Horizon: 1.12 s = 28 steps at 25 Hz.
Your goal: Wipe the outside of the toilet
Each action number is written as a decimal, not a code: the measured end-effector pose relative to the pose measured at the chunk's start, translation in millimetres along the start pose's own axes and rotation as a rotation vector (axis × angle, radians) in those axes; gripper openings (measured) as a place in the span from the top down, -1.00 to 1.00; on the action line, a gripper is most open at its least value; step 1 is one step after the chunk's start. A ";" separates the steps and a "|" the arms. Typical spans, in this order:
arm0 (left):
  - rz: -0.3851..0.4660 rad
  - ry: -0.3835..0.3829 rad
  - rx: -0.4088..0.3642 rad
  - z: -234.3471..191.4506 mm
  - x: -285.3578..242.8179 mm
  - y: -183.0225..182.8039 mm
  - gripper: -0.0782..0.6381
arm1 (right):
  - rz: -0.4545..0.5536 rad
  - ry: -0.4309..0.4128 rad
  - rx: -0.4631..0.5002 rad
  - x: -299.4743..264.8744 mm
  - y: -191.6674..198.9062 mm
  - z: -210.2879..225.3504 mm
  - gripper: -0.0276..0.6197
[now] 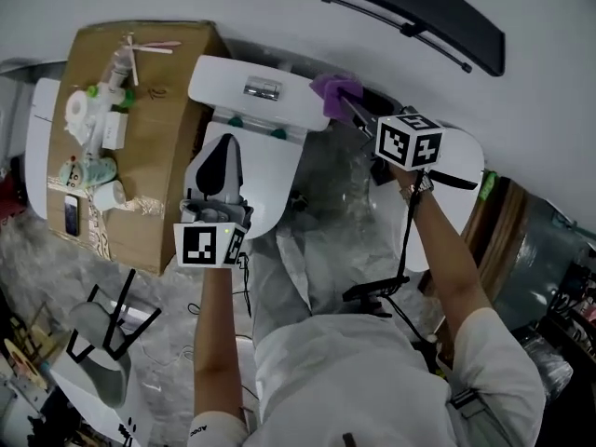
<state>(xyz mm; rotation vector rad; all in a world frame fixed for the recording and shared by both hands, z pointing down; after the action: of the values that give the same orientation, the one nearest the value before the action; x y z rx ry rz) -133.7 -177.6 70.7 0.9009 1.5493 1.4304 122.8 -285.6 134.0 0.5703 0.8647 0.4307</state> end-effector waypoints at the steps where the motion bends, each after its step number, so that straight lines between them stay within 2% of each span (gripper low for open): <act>1: -0.003 -0.005 0.014 -6.8 -3.3 12.4 0.77 | -0.013 0.021 -0.004 -11.5 8.9 9.6 0.46; 5: -0.013 -0.014 0.053 -27.3 -12.8 56.4 0.77 | -0.024 0.082 0.012 -46.6 31.9 31.4 0.45; 10: -0.020 0.035 0.060 -31.8 -24.9 95.4 0.77 | -0.009 0.117 0.015 -74.4 38.8 41.4 0.45; 16: 0.009 0.083 0.051 -31.9 -31.1 107.1 0.77 | -0.030 0.105 0.078 -105.2 34.6 30.5 0.45; 20: 0.032 0.072 0.049 -41.2 -31.8 115.9 0.77 | -0.028 0.088 0.125 -123.7 32.9 17.0 0.45; 24: 0.020 0.050 0.070 -56.0 -28.4 136.9 0.77 | -0.010 0.082 0.116 -144.0 27.5 9.5 0.45; 28: 0.026 0.060 0.077 -66.3 -23.4 137.7 0.77 | -0.019 0.096 0.137 -159.0 15.5 -1.6 0.45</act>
<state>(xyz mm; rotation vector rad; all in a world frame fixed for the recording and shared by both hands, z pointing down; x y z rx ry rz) -188.6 -212.3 211.0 0.9338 1.6524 1.4358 27.3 -363.5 235.7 0.6708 0.9957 0.3859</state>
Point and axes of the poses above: the fingertips, and each gripper's own axes: x backward along the fingers, z to its right, y out of its underside, the point moved 5 cm from there along x, backward along the fingers, and after that the axes turned 12 degrees about -x, right-handed, at the moved point
